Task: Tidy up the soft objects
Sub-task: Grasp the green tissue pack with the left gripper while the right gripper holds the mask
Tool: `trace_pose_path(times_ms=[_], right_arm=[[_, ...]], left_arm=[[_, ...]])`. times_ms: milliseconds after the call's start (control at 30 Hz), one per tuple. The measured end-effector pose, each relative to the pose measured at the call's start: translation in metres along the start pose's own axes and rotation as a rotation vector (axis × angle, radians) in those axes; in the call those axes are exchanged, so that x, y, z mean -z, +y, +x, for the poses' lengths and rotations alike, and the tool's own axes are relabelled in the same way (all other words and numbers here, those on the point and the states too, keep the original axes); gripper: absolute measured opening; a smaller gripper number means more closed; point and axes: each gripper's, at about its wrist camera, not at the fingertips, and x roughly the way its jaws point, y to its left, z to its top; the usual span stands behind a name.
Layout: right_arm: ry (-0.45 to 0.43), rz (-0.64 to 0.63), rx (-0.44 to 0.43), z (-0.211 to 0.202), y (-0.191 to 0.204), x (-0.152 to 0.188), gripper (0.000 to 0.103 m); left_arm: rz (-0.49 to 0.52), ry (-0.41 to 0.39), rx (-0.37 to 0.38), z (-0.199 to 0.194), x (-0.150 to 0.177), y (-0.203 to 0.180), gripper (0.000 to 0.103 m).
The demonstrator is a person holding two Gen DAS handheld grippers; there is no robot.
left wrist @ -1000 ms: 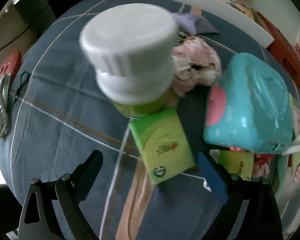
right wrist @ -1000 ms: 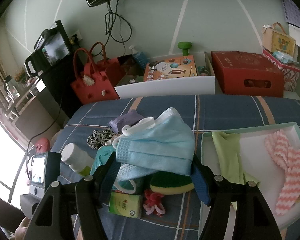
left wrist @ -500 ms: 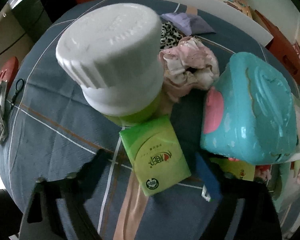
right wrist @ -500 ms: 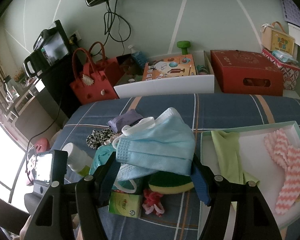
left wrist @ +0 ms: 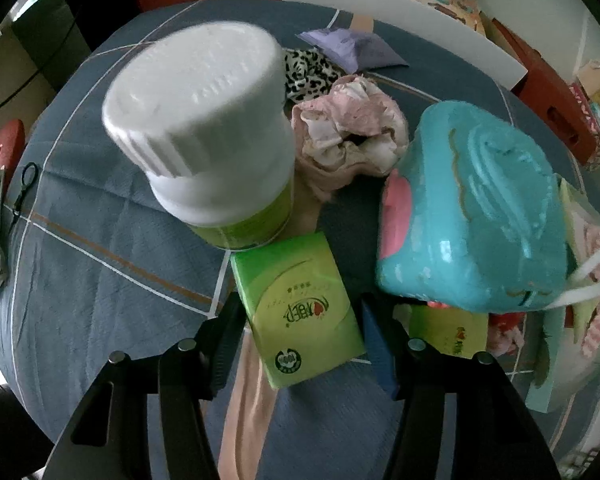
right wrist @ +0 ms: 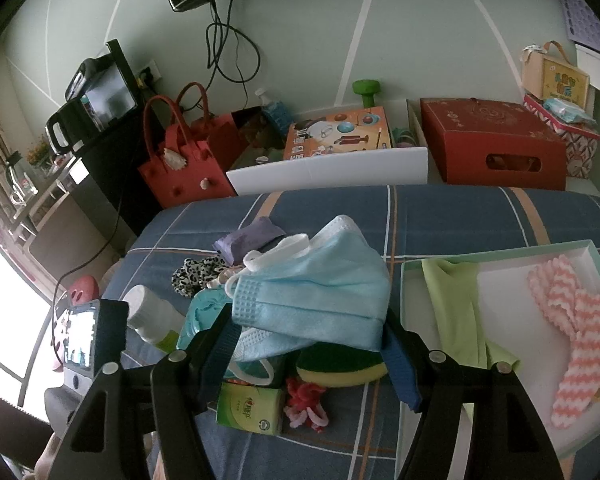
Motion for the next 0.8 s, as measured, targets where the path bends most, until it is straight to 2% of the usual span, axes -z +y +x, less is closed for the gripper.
trace_pose_path(times_ms=[167,200,233,267,433,500,600,667,700,800], right_arm=[[-0.003,-0.002,0.003,-0.001,0.000,0.000,0.071],[-0.004,-0.003,0.003,-0.001,0.000,0.000,0.071],[-0.005,-0.004,0.004,-0.001,0.000,0.000,0.071],[-0.007,-0.005,0.005,-0.002,0.000,0.000,0.071],[-0.009,-0.007,0.008,-0.002,0.001,-0.001,0.071],[-0.007,-0.006,0.008,-0.002,0.001,-0.001,0.071],[-0.006,-0.011,0.008,-0.002,0.002,-0.001,0.071],[-0.006,-0.012,0.008,-0.002,0.002,-0.001,0.071],[-0.005,-0.011,0.008,-0.002,0.002,-0.001,0.071],[-0.006,-0.011,0.008,-0.002,0.001,-0.001,0.071]], left_arm=[[0.007,-0.041,0.024,-0.026,0.003,-0.003,0.058],[0.007,-0.048,0.029,-0.030,0.004,-0.002,0.056],[0.006,-0.054,0.031,-0.034,0.005,-0.002,0.047],[0.003,-0.061,0.038,-0.041,0.005,-0.001,0.043],[0.007,-0.107,0.045,-0.063,0.006,0.001,0.041],[0.008,-0.089,0.044,-0.061,0.008,0.002,0.041],[-0.012,-0.038,0.062,-0.036,0.013,0.007,0.041],[-0.020,-0.028,0.047,-0.033,0.014,0.010,0.042],[-0.021,-0.023,0.037,-0.031,0.014,0.011,0.044],[-0.023,-0.012,0.005,-0.030,0.016,0.014,0.064]])
